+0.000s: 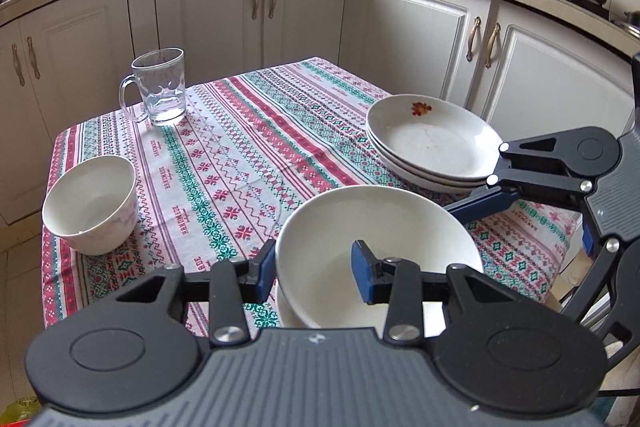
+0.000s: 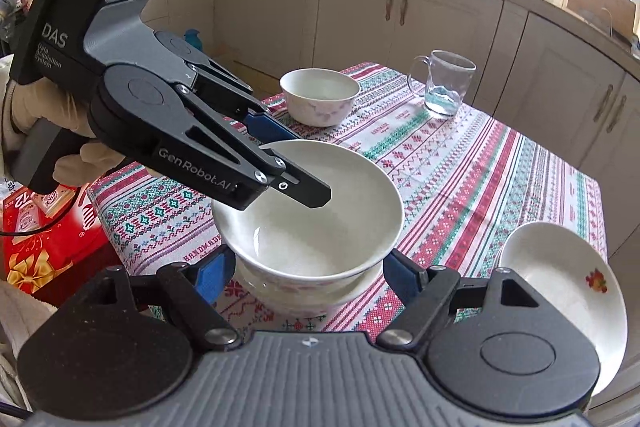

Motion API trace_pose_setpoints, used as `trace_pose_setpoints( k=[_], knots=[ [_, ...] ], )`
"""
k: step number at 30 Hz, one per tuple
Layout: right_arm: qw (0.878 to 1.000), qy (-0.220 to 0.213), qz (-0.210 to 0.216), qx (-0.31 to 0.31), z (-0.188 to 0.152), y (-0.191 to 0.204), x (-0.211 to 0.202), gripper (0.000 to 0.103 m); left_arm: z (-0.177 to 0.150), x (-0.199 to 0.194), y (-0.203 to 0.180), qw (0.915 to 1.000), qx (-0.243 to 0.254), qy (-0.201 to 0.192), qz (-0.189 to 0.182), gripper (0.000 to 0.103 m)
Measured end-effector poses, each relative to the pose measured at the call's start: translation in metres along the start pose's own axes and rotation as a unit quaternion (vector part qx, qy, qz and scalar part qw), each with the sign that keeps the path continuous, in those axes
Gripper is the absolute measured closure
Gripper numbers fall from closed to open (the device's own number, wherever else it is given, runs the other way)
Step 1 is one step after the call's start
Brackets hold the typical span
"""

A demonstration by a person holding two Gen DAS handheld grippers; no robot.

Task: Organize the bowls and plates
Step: 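Lift the white bowl with the left gripper and lower it into the bowl beside the stack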

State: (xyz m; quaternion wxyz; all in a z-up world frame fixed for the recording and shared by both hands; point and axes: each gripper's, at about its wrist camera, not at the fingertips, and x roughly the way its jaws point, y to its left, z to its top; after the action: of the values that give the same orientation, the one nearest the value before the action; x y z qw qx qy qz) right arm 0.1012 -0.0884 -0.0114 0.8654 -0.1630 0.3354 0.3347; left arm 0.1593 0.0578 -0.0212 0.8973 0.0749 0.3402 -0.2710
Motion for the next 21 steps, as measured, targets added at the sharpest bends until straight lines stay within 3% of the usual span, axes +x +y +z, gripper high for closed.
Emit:
trace_pose_setpoints(
  k=[21],
  knots=[
    [1.0,0.018,0.009,0.006,-0.001,-0.0023,0.0103,0.018,-0.0082,0.009,0.004,1.0,0.0,0.006,-0.002,0.065]
  ],
)
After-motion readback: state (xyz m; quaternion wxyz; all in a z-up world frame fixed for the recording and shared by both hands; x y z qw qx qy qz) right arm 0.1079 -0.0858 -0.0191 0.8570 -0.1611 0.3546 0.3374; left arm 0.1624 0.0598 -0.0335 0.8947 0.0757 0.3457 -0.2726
